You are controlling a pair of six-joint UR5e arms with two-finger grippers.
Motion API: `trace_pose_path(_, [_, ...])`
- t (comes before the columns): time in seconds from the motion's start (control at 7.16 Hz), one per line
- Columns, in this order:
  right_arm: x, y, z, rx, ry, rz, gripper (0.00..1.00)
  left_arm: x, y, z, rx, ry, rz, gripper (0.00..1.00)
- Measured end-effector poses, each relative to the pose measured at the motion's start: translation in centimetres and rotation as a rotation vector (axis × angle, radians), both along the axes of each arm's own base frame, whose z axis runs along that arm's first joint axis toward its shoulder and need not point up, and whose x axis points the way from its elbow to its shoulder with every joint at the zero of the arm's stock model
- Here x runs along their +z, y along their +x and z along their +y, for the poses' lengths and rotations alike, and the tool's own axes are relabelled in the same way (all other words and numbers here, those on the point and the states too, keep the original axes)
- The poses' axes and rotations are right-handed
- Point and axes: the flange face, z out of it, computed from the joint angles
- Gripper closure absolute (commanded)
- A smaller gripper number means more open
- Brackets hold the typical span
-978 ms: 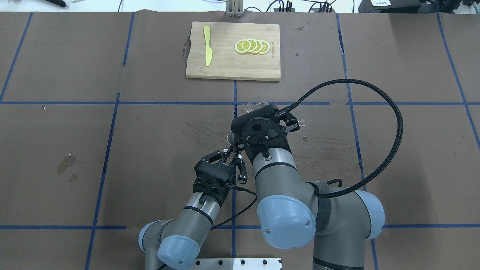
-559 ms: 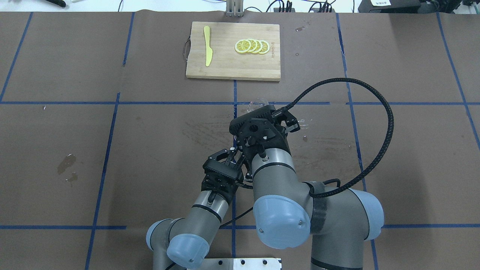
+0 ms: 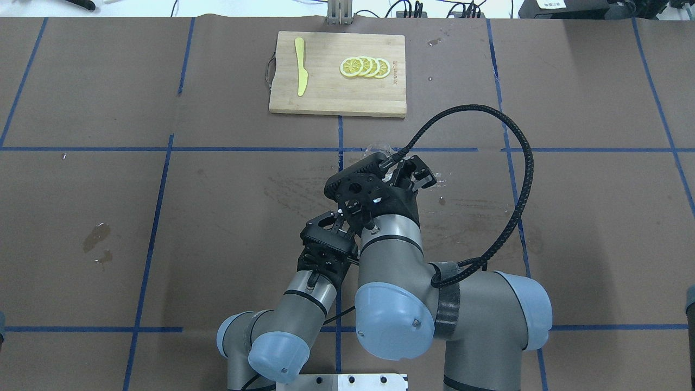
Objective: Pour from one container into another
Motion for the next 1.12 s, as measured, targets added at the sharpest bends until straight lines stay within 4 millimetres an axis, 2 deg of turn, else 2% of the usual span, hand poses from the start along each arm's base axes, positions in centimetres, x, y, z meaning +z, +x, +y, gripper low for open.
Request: trace_pose_path(1.12, [0.0,-0.1,-0.1,-0.090,0.062,0.192,1.00,-0.9,0.5,-0.9,-0.008,-0.002,-0.012,1.00])
